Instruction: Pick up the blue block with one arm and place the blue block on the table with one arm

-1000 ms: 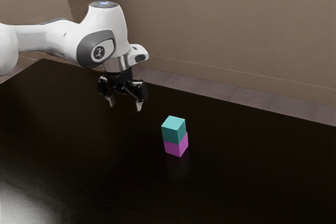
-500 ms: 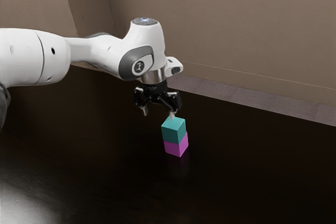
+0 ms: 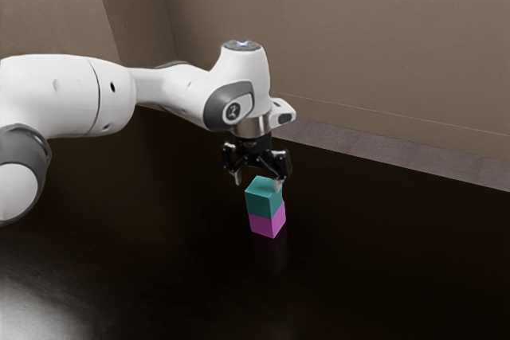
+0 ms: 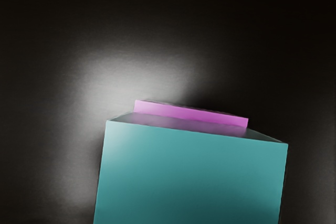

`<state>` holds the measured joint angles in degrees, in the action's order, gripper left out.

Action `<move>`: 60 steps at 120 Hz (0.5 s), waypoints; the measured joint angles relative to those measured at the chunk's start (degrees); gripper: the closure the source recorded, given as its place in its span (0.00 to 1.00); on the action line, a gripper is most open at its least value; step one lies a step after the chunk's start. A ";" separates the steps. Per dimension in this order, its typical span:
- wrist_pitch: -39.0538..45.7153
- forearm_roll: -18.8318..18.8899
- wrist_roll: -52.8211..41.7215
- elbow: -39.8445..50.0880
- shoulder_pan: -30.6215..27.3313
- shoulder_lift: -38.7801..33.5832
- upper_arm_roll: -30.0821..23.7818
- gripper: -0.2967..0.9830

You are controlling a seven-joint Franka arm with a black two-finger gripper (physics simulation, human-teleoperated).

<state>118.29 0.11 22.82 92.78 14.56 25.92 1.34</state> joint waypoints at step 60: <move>-0.05 -0.15 -1.76 -2.17 0.55 3.65 -0.46 0.23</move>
<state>118.24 -0.04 21.05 90.61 15.11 29.58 0.87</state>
